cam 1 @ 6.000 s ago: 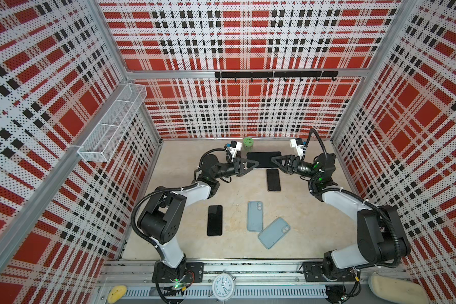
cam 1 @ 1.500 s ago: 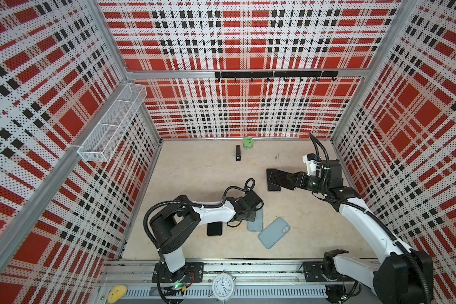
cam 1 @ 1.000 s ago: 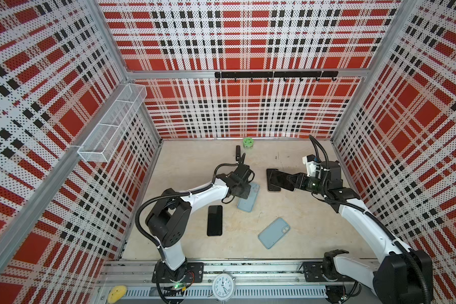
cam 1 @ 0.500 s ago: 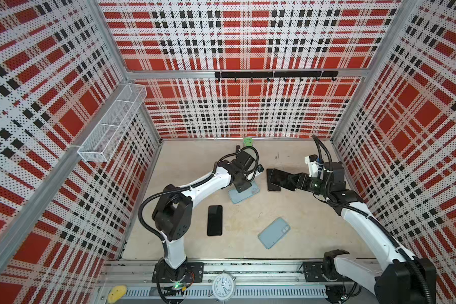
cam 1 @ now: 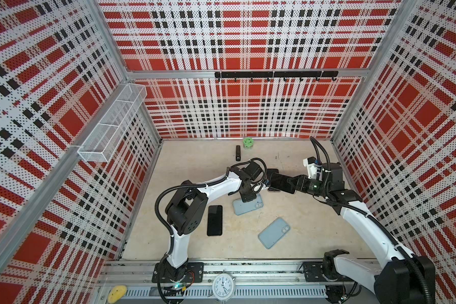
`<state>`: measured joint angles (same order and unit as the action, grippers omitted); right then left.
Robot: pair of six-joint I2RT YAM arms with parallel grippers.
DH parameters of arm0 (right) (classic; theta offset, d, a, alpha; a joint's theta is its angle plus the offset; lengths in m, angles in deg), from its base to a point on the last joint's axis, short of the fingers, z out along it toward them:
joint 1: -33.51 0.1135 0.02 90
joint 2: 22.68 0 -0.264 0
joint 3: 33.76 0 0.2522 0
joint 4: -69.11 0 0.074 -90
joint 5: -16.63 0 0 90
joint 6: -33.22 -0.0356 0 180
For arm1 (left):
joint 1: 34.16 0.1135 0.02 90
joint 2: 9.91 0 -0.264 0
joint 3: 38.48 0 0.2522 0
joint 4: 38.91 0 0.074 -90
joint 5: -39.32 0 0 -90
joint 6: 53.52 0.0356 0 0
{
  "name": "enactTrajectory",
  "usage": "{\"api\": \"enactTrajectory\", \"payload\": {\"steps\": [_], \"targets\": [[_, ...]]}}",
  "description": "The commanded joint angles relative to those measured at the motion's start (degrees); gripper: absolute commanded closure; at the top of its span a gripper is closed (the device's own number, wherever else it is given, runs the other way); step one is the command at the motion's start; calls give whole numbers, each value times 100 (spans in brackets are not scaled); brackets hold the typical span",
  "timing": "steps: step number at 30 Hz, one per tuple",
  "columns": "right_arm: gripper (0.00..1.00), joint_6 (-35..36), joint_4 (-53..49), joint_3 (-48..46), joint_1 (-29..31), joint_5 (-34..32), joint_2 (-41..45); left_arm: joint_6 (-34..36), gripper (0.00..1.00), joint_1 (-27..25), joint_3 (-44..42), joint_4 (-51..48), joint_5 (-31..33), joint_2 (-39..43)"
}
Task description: Put the phone into the phone case
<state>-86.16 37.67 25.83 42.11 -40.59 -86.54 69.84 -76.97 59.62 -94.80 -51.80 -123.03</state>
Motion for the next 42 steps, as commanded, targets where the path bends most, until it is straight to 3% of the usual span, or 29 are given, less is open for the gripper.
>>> {"api": "enactTrajectory", "payload": {"steps": [1,6,11,14,17,22,27,36,42], "targets": [[100,49,180,255,-16,32,-22,146,84,-26,-71,226,-134,-128],[100,267,-195,482,-15,-194,-4,-124,78,114,-185,638,-9,-16],[100,663,-636,776,-16,-249,-136,-1341,51,539,-684,1589,485,1141],[100,619,-518,788,-16,-175,-236,-2432,33,757,-1043,1968,743,1919],[100,537,-333,777,-8,-179,-374,-3848,33,805,-1037,1318,1049,2302],[100,420,-7,783,3,-162,-613,-5839,35,641,-1524,457,1023,2566],[100,205,337,715,36,-92,-764,-7108,35,564,-2566,1208,176,2699],[100,234,421,579,63,-83,-615,-7868,38,207,-2749,1501,355,1937],[100,270,444,495,63,-91,-521,-8104,47,113,-2685,1361,566,1530]]}}
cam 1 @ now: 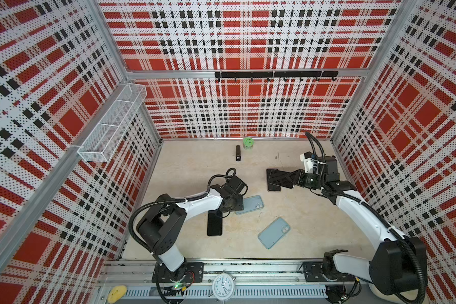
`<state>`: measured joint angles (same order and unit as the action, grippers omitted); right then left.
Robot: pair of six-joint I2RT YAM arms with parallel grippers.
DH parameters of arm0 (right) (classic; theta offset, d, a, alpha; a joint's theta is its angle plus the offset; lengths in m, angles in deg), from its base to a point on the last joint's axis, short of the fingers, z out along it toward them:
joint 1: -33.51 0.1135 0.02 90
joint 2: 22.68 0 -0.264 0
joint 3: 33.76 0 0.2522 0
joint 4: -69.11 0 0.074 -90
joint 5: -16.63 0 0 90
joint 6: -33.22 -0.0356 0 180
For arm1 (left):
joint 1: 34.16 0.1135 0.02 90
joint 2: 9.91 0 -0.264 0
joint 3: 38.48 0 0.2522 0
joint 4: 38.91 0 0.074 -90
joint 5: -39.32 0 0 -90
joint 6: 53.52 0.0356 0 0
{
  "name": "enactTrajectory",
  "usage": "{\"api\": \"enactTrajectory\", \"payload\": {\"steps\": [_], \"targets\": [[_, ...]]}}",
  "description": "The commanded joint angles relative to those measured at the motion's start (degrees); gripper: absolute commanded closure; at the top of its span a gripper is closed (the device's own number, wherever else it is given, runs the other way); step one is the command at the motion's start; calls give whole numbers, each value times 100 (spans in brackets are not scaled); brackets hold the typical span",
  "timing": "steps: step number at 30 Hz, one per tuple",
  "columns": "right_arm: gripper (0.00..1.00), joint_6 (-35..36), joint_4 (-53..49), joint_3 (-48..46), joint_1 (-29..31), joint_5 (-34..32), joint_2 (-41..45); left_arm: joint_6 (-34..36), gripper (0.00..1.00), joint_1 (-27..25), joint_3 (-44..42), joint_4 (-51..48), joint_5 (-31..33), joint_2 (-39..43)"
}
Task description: Put the phone into the phone case
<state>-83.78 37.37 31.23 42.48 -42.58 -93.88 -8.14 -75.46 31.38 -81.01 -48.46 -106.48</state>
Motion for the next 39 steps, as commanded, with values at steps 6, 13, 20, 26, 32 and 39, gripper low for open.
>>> {"api": "enactTrajectory", "payload": {"steps": [6,13,20,26,32,39], "targets": [[100,38,497,-67,26,130,248,-179,67,-119,238,-125,427,-324],[100,25,497,-66,27,138,264,286,93,-213,540,-369,760,-520],[100,7,413,-67,26,122,308,857,99,-67,792,-515,862,-520],[100,1,323,-62,26,198,352,1042,93,119,838,-466,613,-457],[100,-33,346,-63,88,796,199,978,50,493,320,177,156,323],[100,-23,325,139,596,1354,-502,1277,20,1001,-439,810,-158,1572]]}}
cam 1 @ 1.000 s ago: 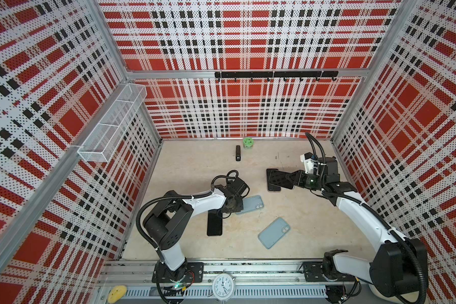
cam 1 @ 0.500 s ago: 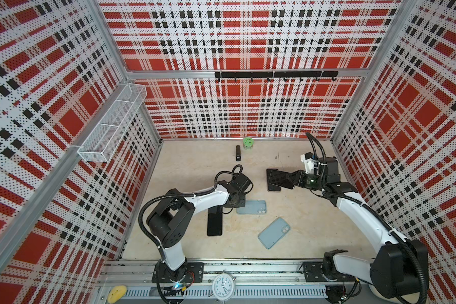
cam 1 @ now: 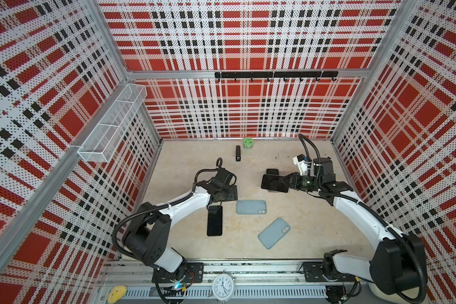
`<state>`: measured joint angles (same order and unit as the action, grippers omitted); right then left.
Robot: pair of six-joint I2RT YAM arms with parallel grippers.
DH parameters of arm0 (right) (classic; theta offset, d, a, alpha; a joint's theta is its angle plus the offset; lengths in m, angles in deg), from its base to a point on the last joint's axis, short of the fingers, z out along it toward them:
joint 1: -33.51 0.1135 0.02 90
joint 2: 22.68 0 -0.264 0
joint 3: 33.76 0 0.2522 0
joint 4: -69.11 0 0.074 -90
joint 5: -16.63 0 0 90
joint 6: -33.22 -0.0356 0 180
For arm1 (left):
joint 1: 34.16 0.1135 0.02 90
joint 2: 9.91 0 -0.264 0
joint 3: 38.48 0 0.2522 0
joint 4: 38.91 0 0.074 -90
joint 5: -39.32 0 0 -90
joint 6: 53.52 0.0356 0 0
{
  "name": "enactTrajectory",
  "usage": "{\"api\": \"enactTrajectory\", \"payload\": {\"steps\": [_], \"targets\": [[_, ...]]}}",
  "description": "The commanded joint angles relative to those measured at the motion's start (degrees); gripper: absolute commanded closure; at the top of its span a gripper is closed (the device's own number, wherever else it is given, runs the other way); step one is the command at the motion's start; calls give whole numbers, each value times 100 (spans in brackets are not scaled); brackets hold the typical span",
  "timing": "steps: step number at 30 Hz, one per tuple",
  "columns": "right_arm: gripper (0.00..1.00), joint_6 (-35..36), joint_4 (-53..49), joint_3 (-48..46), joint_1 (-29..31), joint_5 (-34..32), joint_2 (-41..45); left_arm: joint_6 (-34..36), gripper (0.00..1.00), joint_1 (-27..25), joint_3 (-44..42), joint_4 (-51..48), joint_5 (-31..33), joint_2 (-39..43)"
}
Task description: Put the phone into the phone case
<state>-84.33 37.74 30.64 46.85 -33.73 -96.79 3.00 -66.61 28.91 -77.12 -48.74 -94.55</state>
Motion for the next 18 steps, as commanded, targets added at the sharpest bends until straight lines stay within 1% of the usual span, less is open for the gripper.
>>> {"api": "enactTrajectory", "payload": {"steps": [1,6,7,8,11,13,18], "targets": [[100,14,302,236,228,509,-334,200,17,175,-329,578,-202,564],[100,-333,661,240,463,541,-829,133,10,333,-959,1264,-597,1205],[100,-445,791,219,517,515,-923,97,7,329,-1136,1526,-745,1284],[100,-534,905,201,566,496,-1013,42,0,335,-1284,1753,-929,1324],[100,-771,1163,202,743,440,-1298,-142,0,317,-1644,2301,-1338,1314],[100,-919,1322,211,831,440,-1490,-250,0,268,-1797,2542,-1493,1281],[100,-1109,1468,289,1035,396,-1829,-402,0,68,-1930,2759,-1670,1097]]}}
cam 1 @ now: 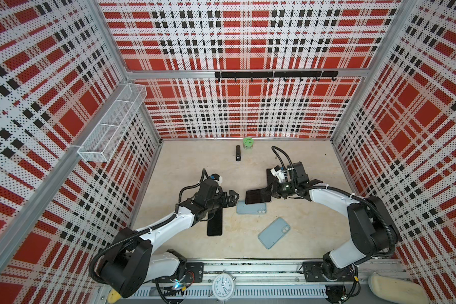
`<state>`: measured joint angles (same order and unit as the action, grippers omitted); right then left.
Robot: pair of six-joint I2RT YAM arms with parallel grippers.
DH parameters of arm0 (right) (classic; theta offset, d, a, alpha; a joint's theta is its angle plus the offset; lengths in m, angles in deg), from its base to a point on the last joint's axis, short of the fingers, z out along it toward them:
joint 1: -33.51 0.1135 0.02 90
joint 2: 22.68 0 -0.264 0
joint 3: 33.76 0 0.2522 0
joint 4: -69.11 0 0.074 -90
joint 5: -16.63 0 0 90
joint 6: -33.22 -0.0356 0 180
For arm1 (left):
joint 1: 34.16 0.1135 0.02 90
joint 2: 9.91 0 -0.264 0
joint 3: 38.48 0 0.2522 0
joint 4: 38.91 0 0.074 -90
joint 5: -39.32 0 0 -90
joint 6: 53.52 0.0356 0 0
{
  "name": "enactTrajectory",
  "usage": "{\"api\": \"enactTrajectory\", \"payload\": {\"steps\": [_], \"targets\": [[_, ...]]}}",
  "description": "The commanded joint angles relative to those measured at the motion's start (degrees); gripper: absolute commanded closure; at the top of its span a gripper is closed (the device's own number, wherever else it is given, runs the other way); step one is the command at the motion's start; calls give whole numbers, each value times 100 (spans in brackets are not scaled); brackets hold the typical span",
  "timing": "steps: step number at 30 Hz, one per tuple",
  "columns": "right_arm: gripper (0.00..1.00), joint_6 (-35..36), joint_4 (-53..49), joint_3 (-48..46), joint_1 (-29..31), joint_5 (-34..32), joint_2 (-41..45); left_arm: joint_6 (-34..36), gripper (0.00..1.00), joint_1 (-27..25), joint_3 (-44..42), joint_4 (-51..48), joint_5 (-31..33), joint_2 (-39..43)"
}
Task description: Put the phone into the phone case
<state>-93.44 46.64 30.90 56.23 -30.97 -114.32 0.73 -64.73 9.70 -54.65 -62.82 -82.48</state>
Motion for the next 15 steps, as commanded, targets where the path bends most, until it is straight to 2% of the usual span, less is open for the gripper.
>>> {"api": "enactTrajectory", "payload": {"steps": [1,15], "targets": [[100,-233,613,263,125,121,-131,-207,0,-187,-35,554,-264,-168],[100,-570,895,12,248,164,-562,-1011,0,-776,-394,2022,-309,-1247]]}}
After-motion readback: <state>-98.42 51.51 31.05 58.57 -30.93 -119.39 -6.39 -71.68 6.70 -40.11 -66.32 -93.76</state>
